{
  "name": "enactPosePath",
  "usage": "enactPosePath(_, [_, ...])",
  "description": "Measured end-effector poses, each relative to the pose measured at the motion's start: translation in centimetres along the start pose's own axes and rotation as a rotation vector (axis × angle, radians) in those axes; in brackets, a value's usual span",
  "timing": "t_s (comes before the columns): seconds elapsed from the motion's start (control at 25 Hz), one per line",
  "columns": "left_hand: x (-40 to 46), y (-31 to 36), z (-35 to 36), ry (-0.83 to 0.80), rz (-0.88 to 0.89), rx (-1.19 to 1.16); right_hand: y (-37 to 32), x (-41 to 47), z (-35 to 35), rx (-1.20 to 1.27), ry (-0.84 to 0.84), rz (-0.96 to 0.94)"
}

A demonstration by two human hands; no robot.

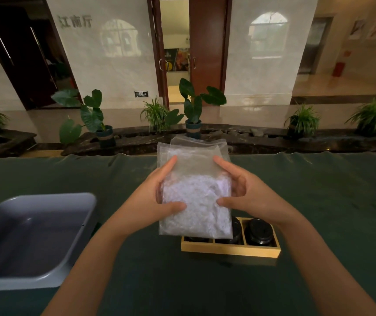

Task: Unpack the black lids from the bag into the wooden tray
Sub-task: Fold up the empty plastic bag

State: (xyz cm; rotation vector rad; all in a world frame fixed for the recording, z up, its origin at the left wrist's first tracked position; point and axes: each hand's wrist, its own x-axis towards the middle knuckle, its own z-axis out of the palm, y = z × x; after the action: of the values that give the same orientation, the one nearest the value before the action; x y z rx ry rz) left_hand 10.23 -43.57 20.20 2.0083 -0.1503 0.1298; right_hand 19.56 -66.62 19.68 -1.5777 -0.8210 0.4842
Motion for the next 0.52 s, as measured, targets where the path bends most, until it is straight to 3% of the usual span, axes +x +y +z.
enactPosePath(0.16, [0.4, -0.4, -0.5, -0.017, 0.009, 0.025, -0.4, 0.4, 0.0, -0.28, 0.148, 0.021])
enactPosePath(0.4, [0.5, -1.4, -0.2, 0.216, -0.019, 0.092, 0.1, 0.7, 0.3, -0.307, 0.379, -0.069])
enactPosePath(0.52, [0.4, -1.7, 0.1, 0.293, -0.017, 0.218, 0.1, 0.5, 0.5, -0.33, 0.371, -0.101])
